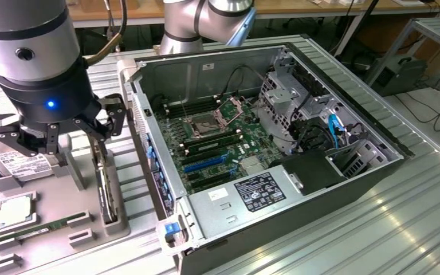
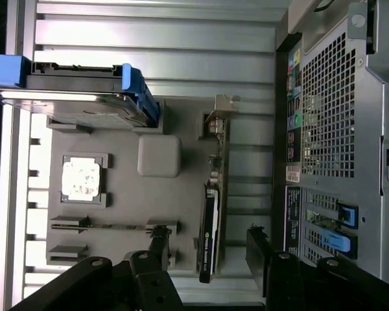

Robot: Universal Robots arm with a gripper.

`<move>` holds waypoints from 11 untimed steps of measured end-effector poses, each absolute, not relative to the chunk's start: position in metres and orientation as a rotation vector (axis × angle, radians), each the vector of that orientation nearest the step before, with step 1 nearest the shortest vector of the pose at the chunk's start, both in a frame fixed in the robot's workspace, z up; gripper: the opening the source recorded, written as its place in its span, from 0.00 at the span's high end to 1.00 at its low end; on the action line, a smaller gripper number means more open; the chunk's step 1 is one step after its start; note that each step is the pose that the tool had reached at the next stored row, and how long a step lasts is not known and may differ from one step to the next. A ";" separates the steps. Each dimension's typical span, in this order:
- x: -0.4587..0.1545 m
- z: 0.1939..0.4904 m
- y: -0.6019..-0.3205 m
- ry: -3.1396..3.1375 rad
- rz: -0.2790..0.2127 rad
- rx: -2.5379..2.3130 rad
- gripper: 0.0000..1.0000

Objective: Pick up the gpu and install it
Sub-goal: 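Pick up the gpu and move the gpu toward the slot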

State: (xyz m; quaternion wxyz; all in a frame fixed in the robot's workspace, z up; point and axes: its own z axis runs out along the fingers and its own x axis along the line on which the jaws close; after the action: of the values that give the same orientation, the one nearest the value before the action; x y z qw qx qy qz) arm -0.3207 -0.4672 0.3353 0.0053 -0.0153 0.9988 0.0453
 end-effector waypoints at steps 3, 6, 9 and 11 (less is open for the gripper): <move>-0.321 0.330 -0.467 3.127 0.141 -0.048 0.40; -0.321 0.324 -0.467 3.127 0.142 -0.048 0.40; -0.321 0.318 -0.467 3.127 0.141 -0.048 0.40; -0.321 0.314 -0.467 3.127 0.141 -0.048 0.40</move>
State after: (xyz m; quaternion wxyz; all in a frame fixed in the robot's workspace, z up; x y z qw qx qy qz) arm -0.3207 -0.4672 0.3141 0.0053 -0.0153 0.9988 0.0452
